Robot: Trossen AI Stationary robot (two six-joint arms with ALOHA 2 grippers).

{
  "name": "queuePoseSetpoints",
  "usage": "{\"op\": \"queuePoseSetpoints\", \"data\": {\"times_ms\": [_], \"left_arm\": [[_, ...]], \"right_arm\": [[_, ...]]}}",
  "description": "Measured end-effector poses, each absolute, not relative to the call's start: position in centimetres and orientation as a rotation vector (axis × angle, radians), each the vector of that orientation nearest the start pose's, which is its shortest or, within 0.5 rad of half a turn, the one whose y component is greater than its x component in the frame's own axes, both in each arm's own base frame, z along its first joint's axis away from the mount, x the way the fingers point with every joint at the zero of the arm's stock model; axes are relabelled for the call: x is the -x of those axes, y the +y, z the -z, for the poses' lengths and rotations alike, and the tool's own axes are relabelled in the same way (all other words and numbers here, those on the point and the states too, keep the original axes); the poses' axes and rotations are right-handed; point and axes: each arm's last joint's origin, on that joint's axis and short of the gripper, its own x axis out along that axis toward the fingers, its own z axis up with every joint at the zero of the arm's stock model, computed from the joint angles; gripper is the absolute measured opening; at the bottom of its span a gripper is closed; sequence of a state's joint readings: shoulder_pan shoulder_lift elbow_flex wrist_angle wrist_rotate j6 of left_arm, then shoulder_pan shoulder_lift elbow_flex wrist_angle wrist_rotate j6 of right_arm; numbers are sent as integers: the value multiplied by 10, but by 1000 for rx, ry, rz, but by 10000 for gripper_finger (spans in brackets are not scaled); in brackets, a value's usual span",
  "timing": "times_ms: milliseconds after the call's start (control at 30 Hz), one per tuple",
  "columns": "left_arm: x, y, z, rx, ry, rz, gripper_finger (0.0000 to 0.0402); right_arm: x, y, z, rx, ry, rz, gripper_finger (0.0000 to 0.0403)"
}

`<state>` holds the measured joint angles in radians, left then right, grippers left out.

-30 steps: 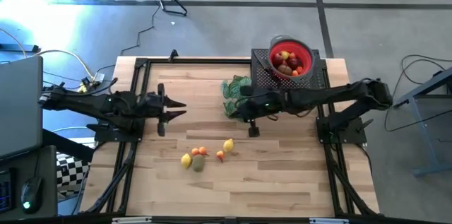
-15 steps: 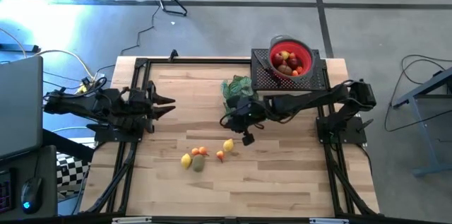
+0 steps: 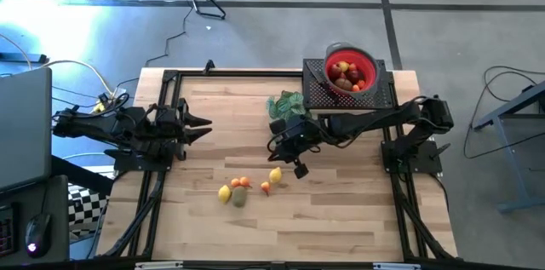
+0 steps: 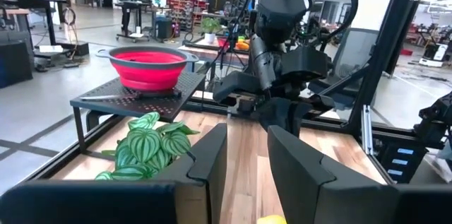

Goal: Pick & Place Fruit
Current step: Put the lemon into the red colander

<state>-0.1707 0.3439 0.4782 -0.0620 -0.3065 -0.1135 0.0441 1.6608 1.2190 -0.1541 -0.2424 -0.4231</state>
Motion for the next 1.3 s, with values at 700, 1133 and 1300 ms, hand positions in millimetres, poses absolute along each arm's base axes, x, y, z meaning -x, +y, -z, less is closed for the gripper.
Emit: {"op": "queuePoseSetpoints", "data": {"times_ms": [700,1133,1300], "left_arm": [[-101,-9,-292,130,-77,-123,99],[-102,-9,-287,118,-26,-125,99],[-102,-9,-287,118,-27,-126,99]], "right_arm": [[-391,26,-194,267,742,-390,338],[-392,45,-154,307,887,-474,314],[-392,49,-154,310,877,-480,312]]}}
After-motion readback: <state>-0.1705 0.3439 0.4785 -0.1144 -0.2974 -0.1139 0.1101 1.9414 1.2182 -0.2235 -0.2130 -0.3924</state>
